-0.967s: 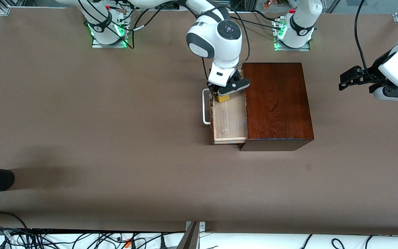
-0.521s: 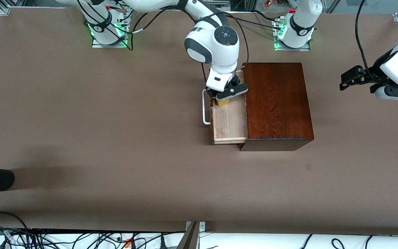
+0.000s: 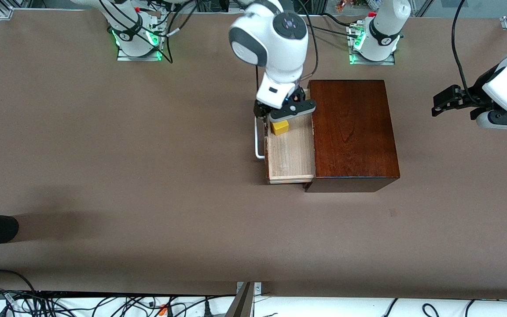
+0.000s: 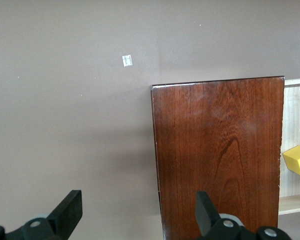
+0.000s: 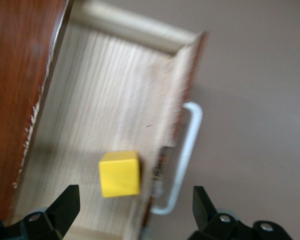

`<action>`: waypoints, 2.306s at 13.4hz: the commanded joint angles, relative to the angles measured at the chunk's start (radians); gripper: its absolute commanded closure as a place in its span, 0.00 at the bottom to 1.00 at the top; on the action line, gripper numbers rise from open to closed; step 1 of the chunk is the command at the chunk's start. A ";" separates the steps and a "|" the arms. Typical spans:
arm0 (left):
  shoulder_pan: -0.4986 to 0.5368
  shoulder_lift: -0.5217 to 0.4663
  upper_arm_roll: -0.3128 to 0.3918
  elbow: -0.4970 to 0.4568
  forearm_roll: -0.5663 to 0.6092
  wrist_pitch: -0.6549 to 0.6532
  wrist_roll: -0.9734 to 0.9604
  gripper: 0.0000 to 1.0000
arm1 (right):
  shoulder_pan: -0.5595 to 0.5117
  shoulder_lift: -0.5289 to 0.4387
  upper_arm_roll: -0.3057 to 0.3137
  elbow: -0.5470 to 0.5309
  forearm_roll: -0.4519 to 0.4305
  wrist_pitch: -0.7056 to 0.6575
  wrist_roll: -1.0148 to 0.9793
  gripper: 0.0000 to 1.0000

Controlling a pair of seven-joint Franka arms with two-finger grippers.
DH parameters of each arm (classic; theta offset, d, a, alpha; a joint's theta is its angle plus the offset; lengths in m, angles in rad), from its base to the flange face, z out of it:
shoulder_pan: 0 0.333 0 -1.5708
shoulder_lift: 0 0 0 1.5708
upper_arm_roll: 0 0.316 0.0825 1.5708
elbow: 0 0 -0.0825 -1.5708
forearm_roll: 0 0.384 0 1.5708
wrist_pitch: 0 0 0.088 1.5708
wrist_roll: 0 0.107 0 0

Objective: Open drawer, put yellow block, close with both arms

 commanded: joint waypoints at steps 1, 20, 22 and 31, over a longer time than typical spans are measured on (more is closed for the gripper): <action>-0.013 0.023 0.004 0.046 -0.002 -0.005 0.066 0.00 | -0.108 -0.086 0.006 -0.006 0.090 -0.066 -0.017 0.00; -0.602 0.510 -0.186 0.264 0.142 0.307 0.933 0.00 | -0.437 -0.626 -0.412 -0.540 0.289 -0.244 -0.632 0.00; -0.622 0.567 -0.185 0.260 0.161 0.324 0.928 0.00 | -0.437 -0.622 -0.412 -0.535 0.289 -0.218 -0.633 0.00; -0.653 0.621 -0.177 0.158 0.291 0.356 0.833 0.00 | -0.438 -0.582 -0.410 -0.492 0.204 -0.256 -0.624 0.00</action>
